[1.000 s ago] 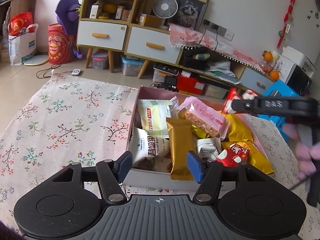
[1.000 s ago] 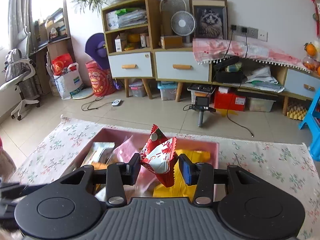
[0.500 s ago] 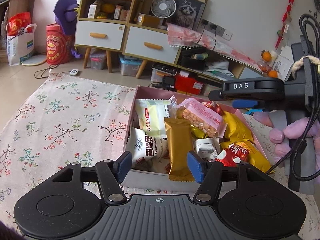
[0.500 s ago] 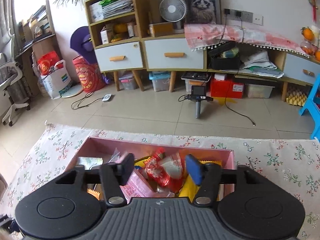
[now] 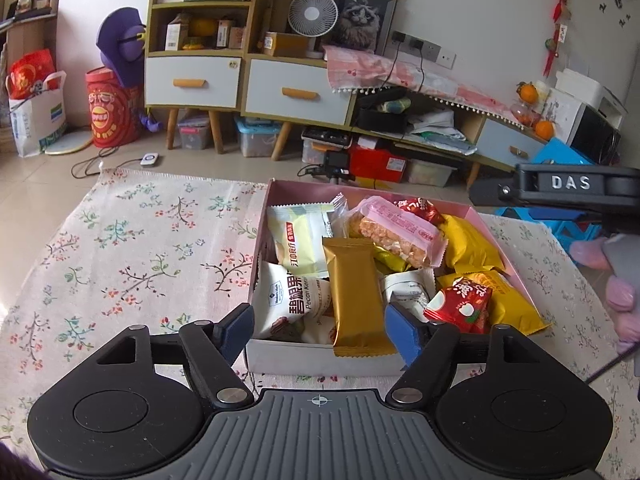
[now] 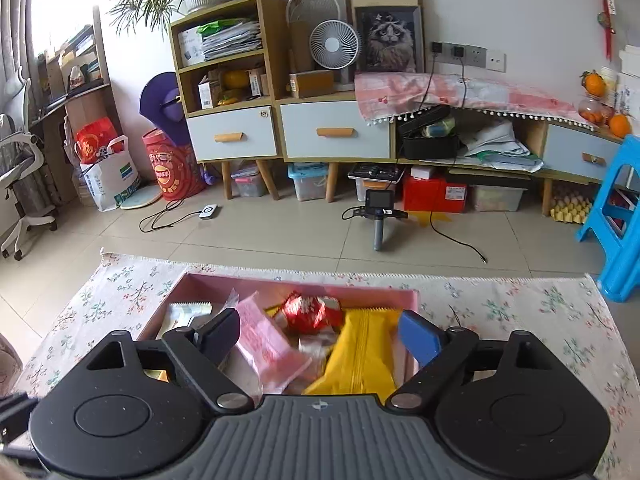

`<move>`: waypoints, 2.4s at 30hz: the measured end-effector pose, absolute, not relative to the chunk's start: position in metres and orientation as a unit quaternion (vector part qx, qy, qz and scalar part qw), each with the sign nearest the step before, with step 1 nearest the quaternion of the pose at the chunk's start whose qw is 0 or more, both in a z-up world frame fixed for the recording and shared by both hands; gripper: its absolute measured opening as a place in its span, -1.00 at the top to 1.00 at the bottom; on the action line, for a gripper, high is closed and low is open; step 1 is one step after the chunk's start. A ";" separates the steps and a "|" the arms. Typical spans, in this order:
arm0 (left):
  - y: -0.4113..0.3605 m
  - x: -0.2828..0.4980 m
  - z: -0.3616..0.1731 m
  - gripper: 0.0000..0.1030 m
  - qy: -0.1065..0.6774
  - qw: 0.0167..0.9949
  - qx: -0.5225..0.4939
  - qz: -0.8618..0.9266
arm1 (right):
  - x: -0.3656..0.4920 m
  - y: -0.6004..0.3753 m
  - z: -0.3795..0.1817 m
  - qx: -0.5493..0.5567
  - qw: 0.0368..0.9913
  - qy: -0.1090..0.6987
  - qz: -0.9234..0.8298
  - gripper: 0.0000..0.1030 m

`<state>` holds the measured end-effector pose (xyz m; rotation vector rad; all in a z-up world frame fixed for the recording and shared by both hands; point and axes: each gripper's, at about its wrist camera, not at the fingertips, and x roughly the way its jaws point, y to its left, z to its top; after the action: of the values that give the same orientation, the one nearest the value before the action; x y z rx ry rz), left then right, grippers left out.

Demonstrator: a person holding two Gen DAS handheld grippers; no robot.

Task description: Organize snacks

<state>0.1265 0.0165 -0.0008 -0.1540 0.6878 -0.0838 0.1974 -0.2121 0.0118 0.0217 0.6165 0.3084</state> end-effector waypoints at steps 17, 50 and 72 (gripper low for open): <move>0.022 0.073 0.011 -0.81 0.360 0.932 -0.050 -0.014 | 0.109 -0.228 0.006 0.018 0.942 0.311 0.123 -0.70; 0.007 0.032 -0.005 -0.93 0.410 0.910 -0.007 0.057 | 0.040 -0.216 -0.024 -0.043 0.936 0.341 0.074 -0.79; 0.002 0.031 -0.006 -0.95 0.417 0.908 0.000 0.047 | 0.039 -0.215 -0.025 -0.039 0.935 0.345 0.071 -0.80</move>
<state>0.0307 0.0018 -0.0056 0.0004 0.8598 0.0961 0.0393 -0.2154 -0.0246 -0.0803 0.7060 0.1452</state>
